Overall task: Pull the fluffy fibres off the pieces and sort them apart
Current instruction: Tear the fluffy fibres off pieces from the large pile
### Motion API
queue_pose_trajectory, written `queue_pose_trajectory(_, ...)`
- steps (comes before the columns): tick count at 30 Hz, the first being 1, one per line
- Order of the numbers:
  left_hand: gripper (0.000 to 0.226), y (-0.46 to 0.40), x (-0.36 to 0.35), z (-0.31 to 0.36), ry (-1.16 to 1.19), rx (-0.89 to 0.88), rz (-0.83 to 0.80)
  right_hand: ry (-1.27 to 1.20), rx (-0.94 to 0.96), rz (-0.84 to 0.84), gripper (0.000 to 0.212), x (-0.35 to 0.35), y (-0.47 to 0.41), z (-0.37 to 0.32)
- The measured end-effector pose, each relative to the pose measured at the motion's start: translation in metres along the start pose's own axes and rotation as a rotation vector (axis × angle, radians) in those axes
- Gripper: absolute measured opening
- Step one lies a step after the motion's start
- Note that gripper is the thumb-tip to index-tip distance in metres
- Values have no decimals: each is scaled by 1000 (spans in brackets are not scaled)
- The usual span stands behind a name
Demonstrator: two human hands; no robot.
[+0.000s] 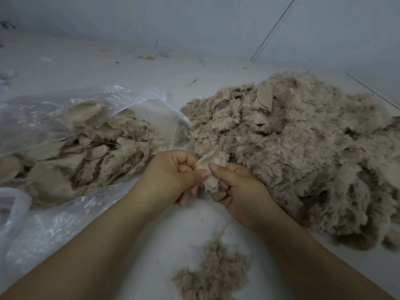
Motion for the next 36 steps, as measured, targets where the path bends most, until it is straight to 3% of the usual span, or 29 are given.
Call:
queue_pose_trajectory(10, 21, 1, 18, 11, -23, 101, -89, -87, -15, 50, 28, 3, -2, 1)
queue_pose_trajectory(14, 27, 14, 9, 5, -83, 350, -384, -13, 58, 18, 32, 2, 0, 1)
queue_pose_trajectory(16, 38, 21, -2, -3, -142, 438, -448, 41, 95, -9, 37, 0, 1, 1)
queue_pose_trajectory(22, 25, 11, -11, -10, -152, 224, -144, 122, 183, -201, 44, -6, 7, -5)
queue_pose_trajectory(28, 38, 21, -13, -7, -290, 320, -400, 181, 99, -46, 34, 2, 2, 5)
queue_pose_trajectory(36, 33, 25, -5, 3, -312, 354, -543, 162, 121, -80, 27, -4, 7, 3)
Point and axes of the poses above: each hand's wrist, its own y-axis away from the middle knuckle, its own x-axis out of the back of the hand, z = x × y, the point moved 4 cm from there along -y, towards the middle knuckle, and after that the axes turned 15 degrees about y, right-handed, at the moved point
